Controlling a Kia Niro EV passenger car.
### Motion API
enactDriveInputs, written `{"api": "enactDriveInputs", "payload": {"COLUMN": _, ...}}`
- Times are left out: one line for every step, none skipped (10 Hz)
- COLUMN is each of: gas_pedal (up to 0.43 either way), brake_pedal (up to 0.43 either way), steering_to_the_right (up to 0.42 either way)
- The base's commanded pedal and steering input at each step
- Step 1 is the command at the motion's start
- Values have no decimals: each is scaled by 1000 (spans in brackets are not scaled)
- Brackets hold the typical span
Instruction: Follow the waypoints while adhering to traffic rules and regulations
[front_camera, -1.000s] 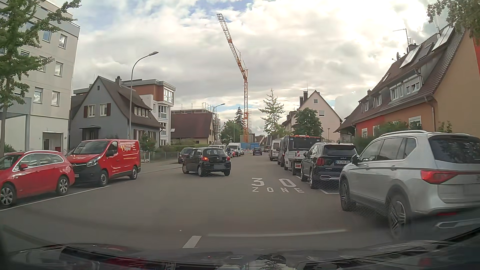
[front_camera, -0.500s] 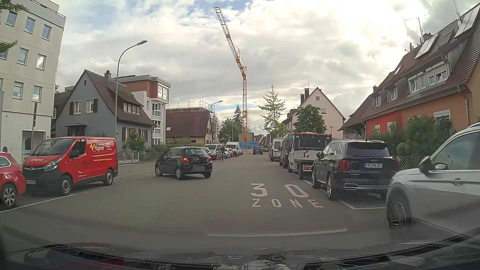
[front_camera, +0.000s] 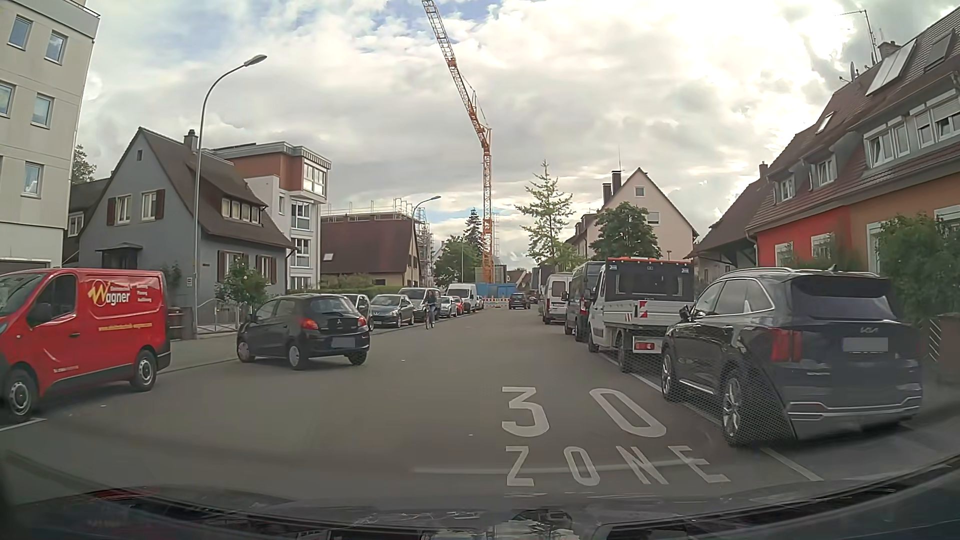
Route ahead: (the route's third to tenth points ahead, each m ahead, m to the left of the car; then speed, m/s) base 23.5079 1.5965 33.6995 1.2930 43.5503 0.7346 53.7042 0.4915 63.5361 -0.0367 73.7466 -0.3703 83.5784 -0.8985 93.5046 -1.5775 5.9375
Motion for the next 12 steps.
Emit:
{"api": "enactDriveInputs", "payload": {"gas_pedal": 79, "brake_pedal": 0, "steering_to_the_right": 6}}
{"api": "enactDriveInputs", "payload": {"gas_pedal": 79, "brake_pedal": 0, "steering_to_the_right": 6}}
{"api": "enactDriveInputs", "payload": {"gas_pedal": 79, "brake_pedal": 0, "steering_to_the_right": 6}}
{"api": "enactDriveInputs", "payload": {"gas_pedal": 79, "brake_pedal": 0, "steering_to_the_right": 6}}
{"api": "enactDriveInputs", "payload": {"gas_pedal": 79, "brake_pedal": 0, "steering_to_the_right": 6}}
{"api": "enactDriveInputs", "payload": {"gas_pedal": 79, "brake_pedal": 0, "steering_to_the_right": 6}}
{"api": "enactDriveInputs", "payload": {"gas_pedal": 79, "brake_pedal": 0, "steering_to_the_right": 6}}
{"api": "enactDriveInputs", "payload": {"gas_pedal": 79, "brake_pedal": 0, "steering_to_the_right": 6}}
{"api": "enactDriveInputs", "payload": {"gas_pedal": 79, "brake_pedal": 0, "steering_to_the_right": 6}}
{"api": "enactDriveInputs", "payload": {"gas_pedal": 79, "brake_pedal": 0, "steering_to_the_right": 6}}
{"api": "enactDriveInputs", "payload": {"gas_pedal": 79, "brake_pedal": 0, "steering_to_the_right": 6}}
{"api": "enactDriveInputs", "payload": {"gas_pedal": 79, "brake_pedal": 0, "steering_to_the_right": 6}}
